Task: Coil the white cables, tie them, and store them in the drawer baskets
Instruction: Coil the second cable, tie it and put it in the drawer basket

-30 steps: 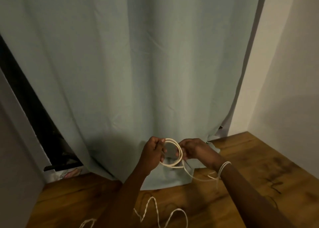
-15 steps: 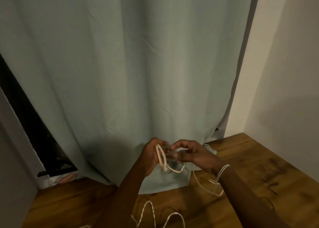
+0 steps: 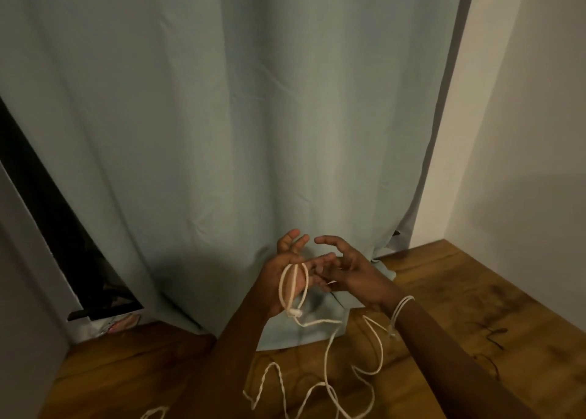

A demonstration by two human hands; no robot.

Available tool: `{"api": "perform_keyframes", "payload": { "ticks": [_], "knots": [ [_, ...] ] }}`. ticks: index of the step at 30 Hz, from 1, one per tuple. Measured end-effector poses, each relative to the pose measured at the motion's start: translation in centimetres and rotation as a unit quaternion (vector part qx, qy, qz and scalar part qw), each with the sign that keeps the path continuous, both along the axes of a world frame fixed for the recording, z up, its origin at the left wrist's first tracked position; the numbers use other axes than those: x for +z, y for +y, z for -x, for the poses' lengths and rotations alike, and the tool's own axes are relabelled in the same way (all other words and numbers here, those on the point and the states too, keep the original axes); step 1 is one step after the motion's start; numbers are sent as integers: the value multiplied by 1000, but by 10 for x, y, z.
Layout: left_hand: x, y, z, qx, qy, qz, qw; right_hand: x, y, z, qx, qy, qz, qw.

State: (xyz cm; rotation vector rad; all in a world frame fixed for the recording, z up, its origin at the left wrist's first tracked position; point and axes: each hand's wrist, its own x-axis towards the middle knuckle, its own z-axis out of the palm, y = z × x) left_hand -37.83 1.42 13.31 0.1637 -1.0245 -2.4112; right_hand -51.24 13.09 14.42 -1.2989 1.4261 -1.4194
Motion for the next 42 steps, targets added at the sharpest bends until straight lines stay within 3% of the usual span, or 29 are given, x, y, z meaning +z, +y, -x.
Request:
{"api": "perform_keyframes", "payload": {
  "ticks": [3,6,8,12,16,21,26,29,31,34,37,40,42],
  "knots": [
    [2,13,6,65,-96,91,989,-2,-5,4,-45,247,74,965],
    [4,19,13,99,-167,130,972,8,-9,6,-24,352,126,927],
    [7,15,12,68,-176,105,976,19,-7,10,-18,360,139,922],
    [17,11,3,-17,-143,39,989,33,6,13,-7,293,97,951],
    [26,14,5,-66,-147,-21,987,28,9,7,68,366,131,919],
    [26,13,2,-108,-130,-26,985,33,11,20,38,392,154,906],
    [15,20,-6,-65,-153,138,976,30,24,43,-75,341,133,927],
    [9,29,-3,17,-206,342,917,25,27,53,-100,332,125,930],
    [10,33,0,61,-200,390,897,23,29,60,-100,329,122,931],
    [18,34,2,66,-176,357,915,23,34,65,-69,343,118,929],
    [21,30,10,189,-179,334,906,25,43,68,-32,358,102,928],
    [26,18,15,298,-159,224,914,32,57,68,34,356,-2,934],
    [32,12,15,251,-119,119,953,32,62,63,81,387,-91,914]
  ]
}}
